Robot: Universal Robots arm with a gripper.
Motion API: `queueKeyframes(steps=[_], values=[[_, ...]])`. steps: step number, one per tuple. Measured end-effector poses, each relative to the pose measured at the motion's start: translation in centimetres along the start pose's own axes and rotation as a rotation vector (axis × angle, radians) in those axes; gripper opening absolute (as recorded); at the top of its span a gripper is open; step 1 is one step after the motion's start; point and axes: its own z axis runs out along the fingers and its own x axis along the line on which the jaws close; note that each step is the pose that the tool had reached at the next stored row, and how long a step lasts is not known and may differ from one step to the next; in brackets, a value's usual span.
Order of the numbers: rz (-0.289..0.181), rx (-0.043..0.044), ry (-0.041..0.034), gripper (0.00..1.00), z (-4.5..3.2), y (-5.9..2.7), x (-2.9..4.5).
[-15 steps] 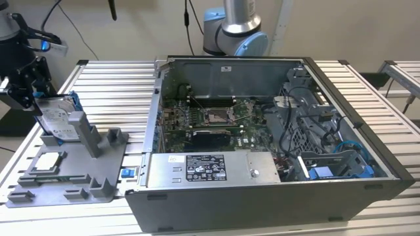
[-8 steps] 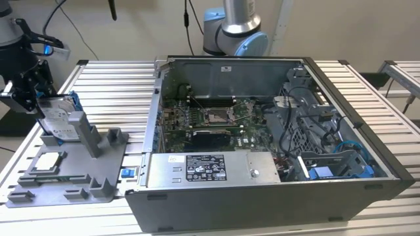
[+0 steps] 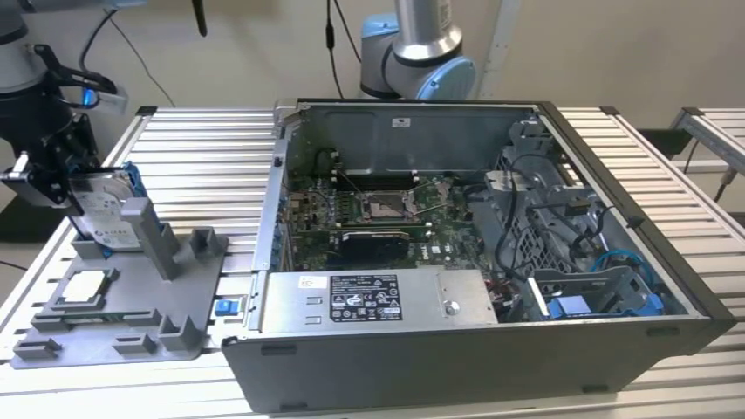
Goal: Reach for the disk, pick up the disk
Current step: 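Pick up the disk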
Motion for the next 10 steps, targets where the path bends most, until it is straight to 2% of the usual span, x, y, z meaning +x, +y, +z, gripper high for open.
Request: queueKeyframes(steps=[6,10], values=[[0.000,0.0000,-0.0034,1.00,0.81,-0.02,0.01],[0.000,0.0022,-0.0101,1.00,1.08,-0.03,0.02]])
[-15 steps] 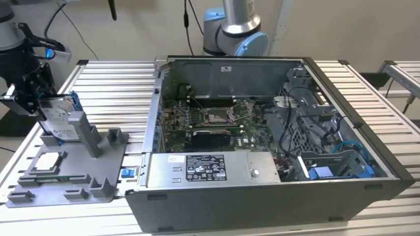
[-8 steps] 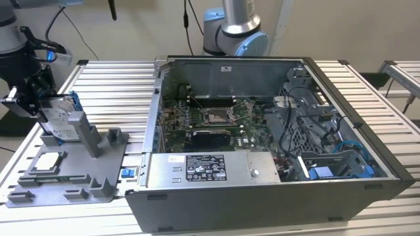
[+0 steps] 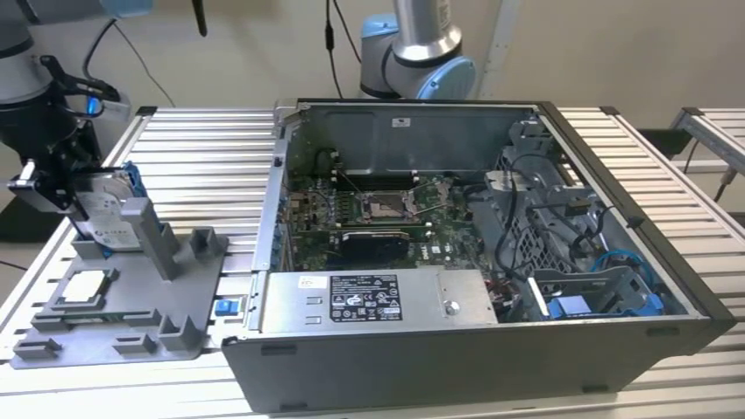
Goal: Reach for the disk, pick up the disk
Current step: 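Pick up the disk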
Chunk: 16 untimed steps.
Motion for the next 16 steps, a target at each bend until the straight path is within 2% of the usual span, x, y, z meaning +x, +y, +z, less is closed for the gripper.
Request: queueKeyframes(steps=[5,14,15,16], values=[[0.000,0.0021,-0.0054,1.00,0.21,-0.01,0.00],[0.000,0.0028,-0.0061,1.00,0.41,-0.02,0.01],[0.000,0.0027,-0.0061,0.00,0.41,-0.02,0.01],[0.000,0.0027,-0.0061,0.00,0.41,-0.01,0.01]])
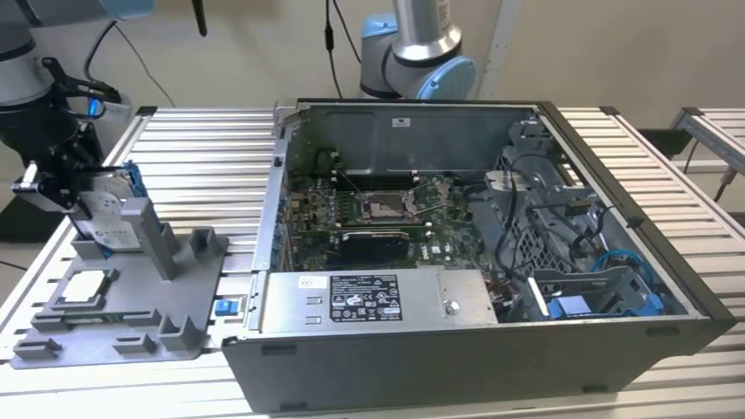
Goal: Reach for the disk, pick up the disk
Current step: 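Pick up the disk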
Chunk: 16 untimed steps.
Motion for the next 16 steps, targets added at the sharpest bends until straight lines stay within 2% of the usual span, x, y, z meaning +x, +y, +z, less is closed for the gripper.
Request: queueKeyframes(steps=[16], values=[[0.000,0.0001,0.0000,0.00,0.04,0.00,0.00]])
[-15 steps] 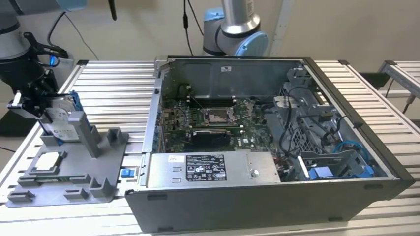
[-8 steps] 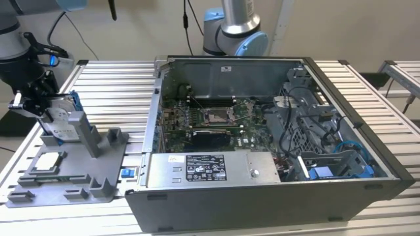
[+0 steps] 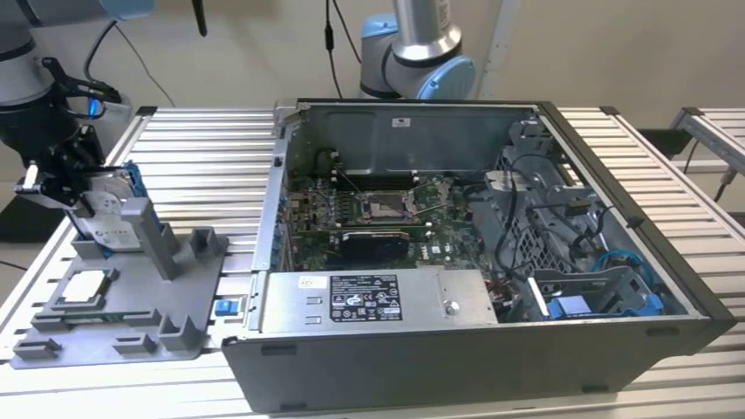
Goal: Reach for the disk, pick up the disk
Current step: 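Pick up the disk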
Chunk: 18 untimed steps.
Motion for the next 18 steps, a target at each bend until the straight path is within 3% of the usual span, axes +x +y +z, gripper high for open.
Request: queueKeyframes(steps=[7,11,18], values=[[0.000,-0.0002,0.0002,0.00,0.01,0.00,0.00],[0.000,0.0005,0.0080,0.00,0.01,0.00,-0.01],[0.000,0.0005,0.0057,0.00,-0.07,0.00,0.01]])
